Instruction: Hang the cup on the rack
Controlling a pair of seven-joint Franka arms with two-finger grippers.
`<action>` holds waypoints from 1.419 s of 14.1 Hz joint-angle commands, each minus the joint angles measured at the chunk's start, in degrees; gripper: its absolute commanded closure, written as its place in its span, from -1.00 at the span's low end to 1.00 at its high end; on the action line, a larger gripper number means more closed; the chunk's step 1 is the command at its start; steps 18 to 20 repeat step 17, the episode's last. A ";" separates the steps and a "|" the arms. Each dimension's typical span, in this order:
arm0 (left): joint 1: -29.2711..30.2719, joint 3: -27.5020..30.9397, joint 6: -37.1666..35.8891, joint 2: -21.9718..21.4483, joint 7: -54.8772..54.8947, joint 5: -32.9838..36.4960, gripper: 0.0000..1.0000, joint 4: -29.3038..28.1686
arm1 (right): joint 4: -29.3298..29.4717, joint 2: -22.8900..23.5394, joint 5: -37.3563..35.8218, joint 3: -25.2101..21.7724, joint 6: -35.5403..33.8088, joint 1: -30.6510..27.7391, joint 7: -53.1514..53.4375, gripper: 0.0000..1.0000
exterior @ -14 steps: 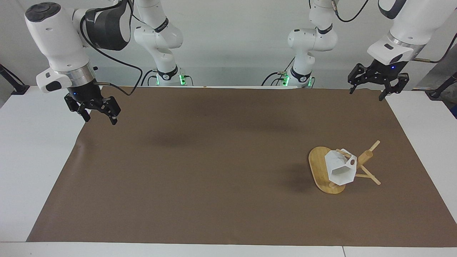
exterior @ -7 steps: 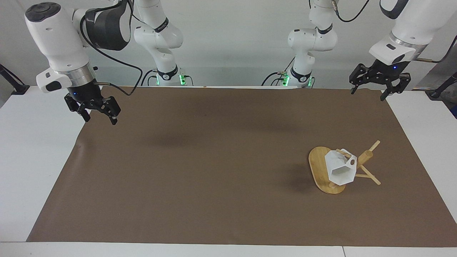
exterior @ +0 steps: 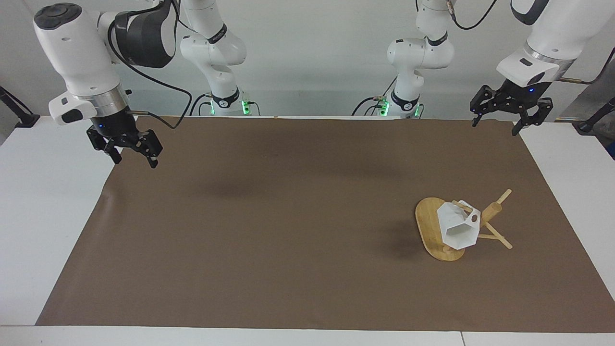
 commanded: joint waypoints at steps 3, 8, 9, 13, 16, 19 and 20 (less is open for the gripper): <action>0.02 0.07 -2.60 0.07 -3.05 1.30 -1.00 0.63 | -0.88 -0.94 -0.12 0.22 -0.74 -0.07 0.61 -1.00; 0.28 -0.10 -2.69 -0.29 -3.15 2.53 -1.00 0.45 | -0.88 -0.94 -0.12 0.22 -0.74 -0.07 0.61 -1.00; 0.19 -0.19 -2.61 -0.90 -3.32 2.53 -1.00 0.19 | -0.88 -0.94 -0.12 0.13 -0.74 -0.07 0.61 -1.00; 0.28 -0.19 -1.64 -1.08 -3.41 2.45 -1.00 -0.25 | -0.88 -0.94 -0.12 0.13 -0.74 -0.07 0.61 -1.00; 0.37 0.07 0.11 -1.08 -4.20 2.09 -1.00 -0.51 | -0.88 -0.94 -0.12 0.22 -0.74 -0.07 0.61 -1.00; 0.46 0.07 0.21 -1.08 -4.20 2.09 -1.00 -0.52 | -0.88 -0.94 -0.12 0.13 -0.74 -0.07 0.61 -1.00; 0.46 0.07 0.21 -1.08 -4.20 2.09 -1.00 -0.52 | -0.88 -0.94 -0.12 0.13 -0.74 -0.07 0.61 -1.00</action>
